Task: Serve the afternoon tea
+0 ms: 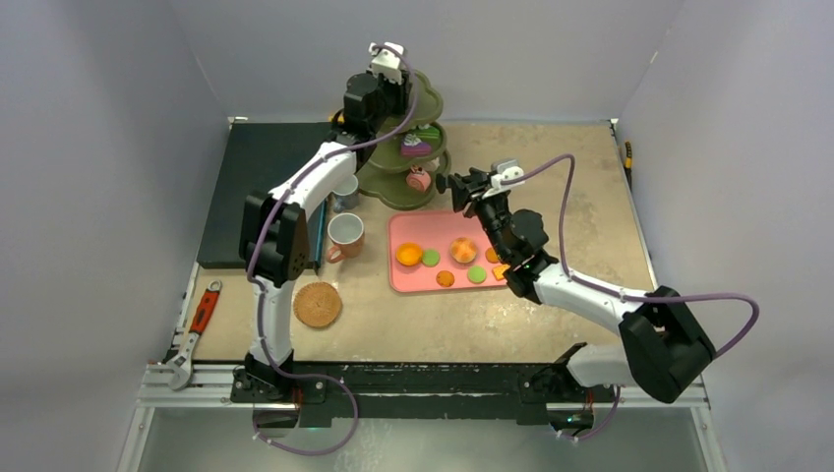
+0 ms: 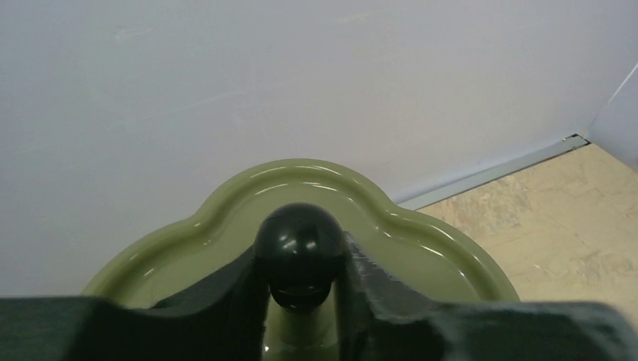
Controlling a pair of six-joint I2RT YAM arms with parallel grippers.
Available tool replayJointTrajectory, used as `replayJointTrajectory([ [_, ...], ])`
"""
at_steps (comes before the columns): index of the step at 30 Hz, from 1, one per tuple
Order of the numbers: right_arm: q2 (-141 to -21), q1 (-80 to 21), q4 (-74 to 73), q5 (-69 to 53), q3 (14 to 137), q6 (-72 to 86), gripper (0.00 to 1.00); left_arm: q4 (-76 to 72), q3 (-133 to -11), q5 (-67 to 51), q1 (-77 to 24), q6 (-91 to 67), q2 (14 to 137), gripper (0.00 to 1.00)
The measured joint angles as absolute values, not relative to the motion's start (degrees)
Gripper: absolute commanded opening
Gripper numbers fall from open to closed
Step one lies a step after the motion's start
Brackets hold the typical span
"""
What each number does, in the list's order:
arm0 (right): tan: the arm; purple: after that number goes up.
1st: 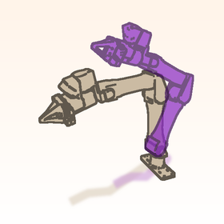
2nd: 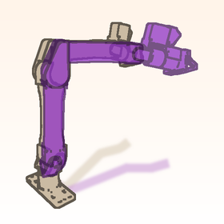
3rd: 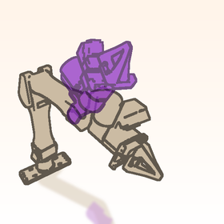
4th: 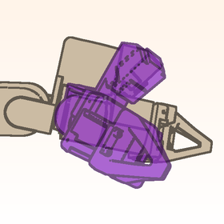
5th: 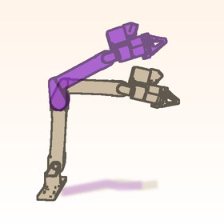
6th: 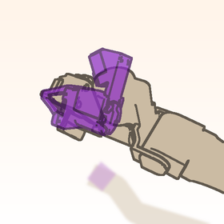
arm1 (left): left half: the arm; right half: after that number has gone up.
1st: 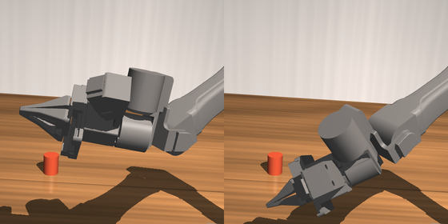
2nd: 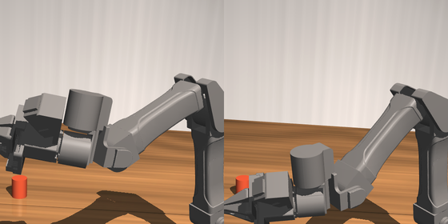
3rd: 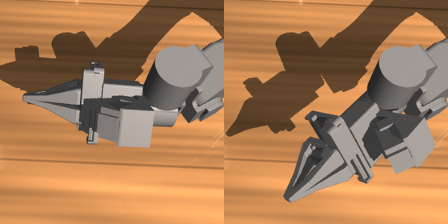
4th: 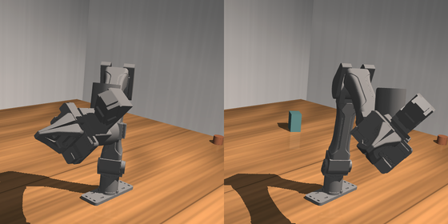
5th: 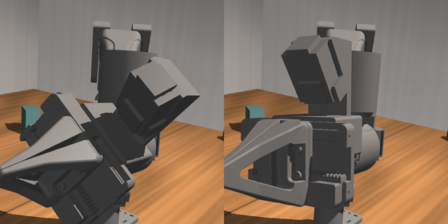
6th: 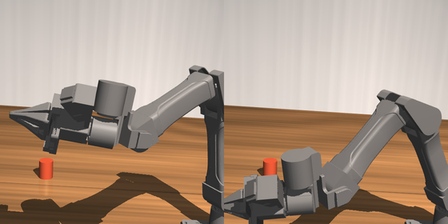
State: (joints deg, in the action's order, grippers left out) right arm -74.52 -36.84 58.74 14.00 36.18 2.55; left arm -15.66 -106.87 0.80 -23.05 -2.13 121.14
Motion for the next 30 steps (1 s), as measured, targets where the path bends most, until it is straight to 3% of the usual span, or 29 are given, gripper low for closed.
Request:
replayJointTrajectory([
  [1,-74.8,-36.8,58.7,14.0,36.2,2.5,0.52,-15.8,-106.8,1.1,-23.1,-2.2,121.1,0.71],
  [3,-75.4,-36.8,58.3,14.0,36.2,2.6,0.52,-15.9,-106.6,1.3,-23.3,-1.8,120.6,0.89],
  [9,-76.1,-36.9,55.3,12.1,36.1,3.0,0.53,-12.4,-106.7,-3.0,-23.4,-1.9,116.9,0.99],
  [15,-76.8,-38.2,52.6,10.7,35.2,4.2,0.53,-3.9,-108.4,-9.8,-23.1,0.9,112.9,0.97],
  [23,-76.8,-38.6,50.3,10.8,34.2,5.4,0.54,11.3,-121.4,-33.1,-16.4,6.3,116.8,0.94],
  [30,-75.7,-38.6,49.1,10.9,34.2,5.7,0.54,13.5,-126.9,-42.0,-12.2,10.1,123.7,0.72],
])
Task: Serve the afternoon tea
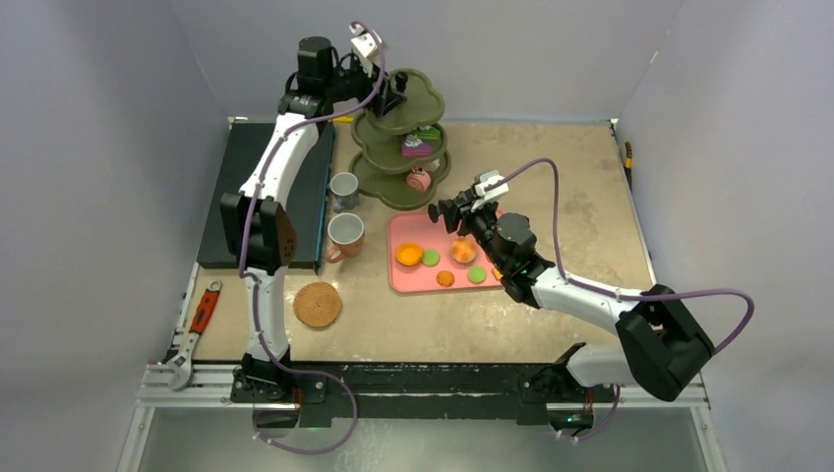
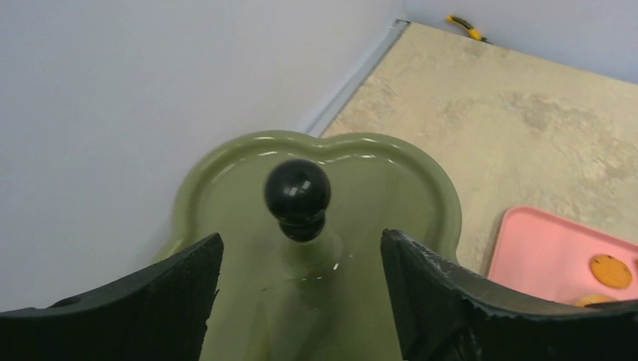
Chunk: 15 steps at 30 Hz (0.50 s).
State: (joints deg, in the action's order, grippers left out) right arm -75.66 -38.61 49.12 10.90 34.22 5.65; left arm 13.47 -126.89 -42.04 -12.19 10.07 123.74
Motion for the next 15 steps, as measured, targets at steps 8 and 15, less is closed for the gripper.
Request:
replayJointTrajectory([
  [8,-75.0,-38.6,49.1,10.9,34.2,6.0,0.54,11.9,-127.5,-49.3,-12.8,10.0,129.4,0.61],
  [15,-75.0,-38.6,49.1,10.7,34.2,6.1,0.54,7.2,-131.7,-51.3,-12.8,7.5,132.7,0.25],
])
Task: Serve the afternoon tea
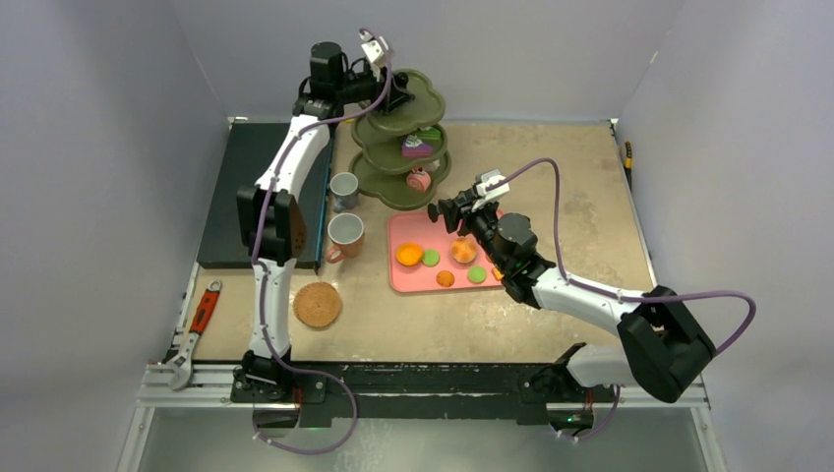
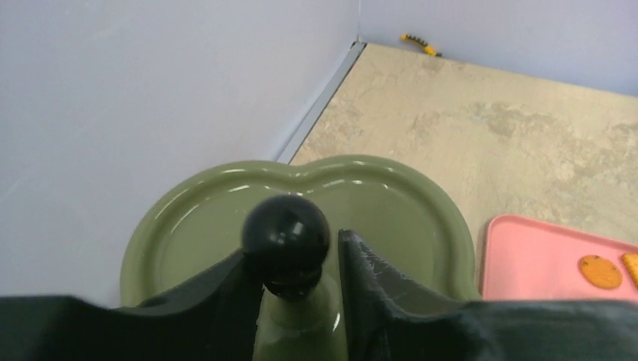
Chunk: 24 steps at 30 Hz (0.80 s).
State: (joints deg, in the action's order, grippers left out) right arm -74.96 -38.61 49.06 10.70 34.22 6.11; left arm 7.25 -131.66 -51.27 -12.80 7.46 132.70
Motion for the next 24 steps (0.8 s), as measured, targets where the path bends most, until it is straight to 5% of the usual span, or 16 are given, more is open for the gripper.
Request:
replayJointTrajectory([
  [2,-75.0,-38.6,49.1,10.6,34.2,6.2,0.54,5.6,-132.2,-51.6,-12.8,6.4,133.1,0.03],
  [3,-75.0,-38.6,49.0,10.4,34.2,6.3,0.54,5.4,-132.3,-52.0,-12.8,5.6,133.3,0.0],
  [13,-75.0,-38.6,48.9,9.4,34.2,6.5,0.54,-3.3,-127.5,-48.1,-13.7,2.7,132.4,0.0],
  [24,-74.8,-38.6,48.6,10.7,34.2,6.5,0.54,-7.3,-121.4,-26.3,-19.6,-1.1,129.0,0.0],
])
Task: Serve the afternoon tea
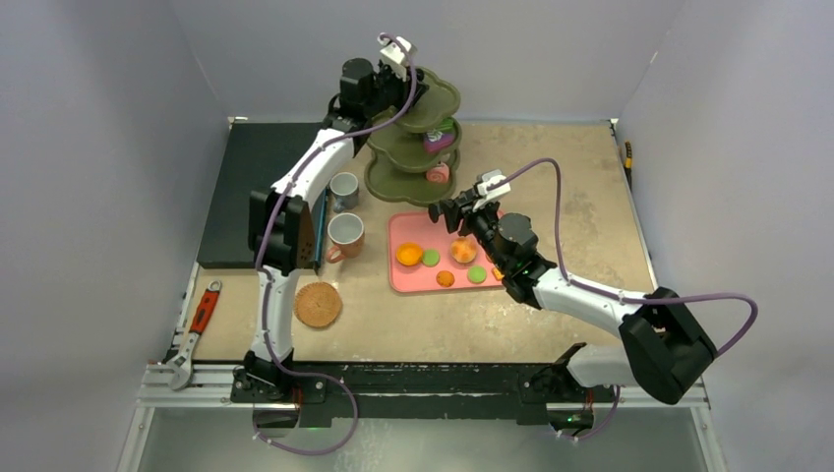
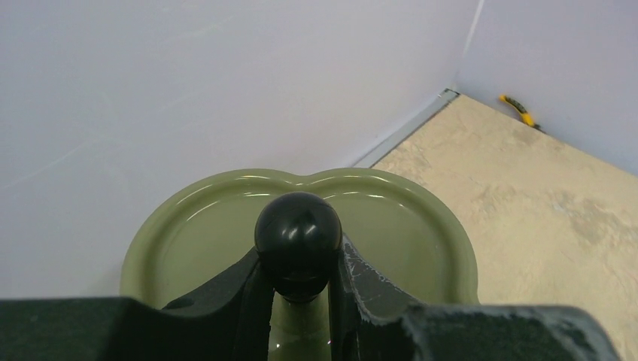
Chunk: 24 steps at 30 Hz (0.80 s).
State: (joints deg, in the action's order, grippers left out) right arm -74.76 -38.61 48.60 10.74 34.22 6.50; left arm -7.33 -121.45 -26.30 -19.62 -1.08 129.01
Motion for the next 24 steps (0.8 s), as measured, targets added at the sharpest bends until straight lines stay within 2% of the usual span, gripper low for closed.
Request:
replayJointTrajectory([
  [9,-72.9,-38.6,45.5,14.5,34.2,6.9,0.55,-8.4,-114.4,-9.0,-22.6,-4.4,124.0,0.0],
  [10,-72.8,-38.6,45.2,15.0,34.2,7.2,0.55,-8.3,-113.8,-7.3,-22.9,-4.5,123.4,0.03],
  [11,-72.7,-38.6,44.9,15.6,34.2,7.4,0.54,-7.9,-113.3,-6.2,-23.2,-4.5,122.9,0.13],
  [12,-72.6,-38.6,44.3,16.1,34.2,7.7,0.54,-7.7,-112.8,-5.0,-23.4,-4.5,122.4,0.31],
  [14,-72.6,-38.6,42.4,17.8,34.2,8.7,0.54,-6.7,-112.6,-3.7,-23.8,-4.7,121.9,0.73],
  [15,-72.6,-38.6,41.1,18.9,34.3,9.2,0.54,-6.1,-112.6,-3.6,-23.8,-4.8,121.7,0.85],
  [18,-72.6,-38.6,37.1,21.6,34.4,10.4,0.54,-4.1,-113.5,-3.7,-24.1,-5.1,120.9,0.94],
  [24,-71.7,-38.6,29.6,25.0,34.7,12.3,0.6,2.9,-116.6,-4.4,-23.6,-3.9,117.6,0.99],
])
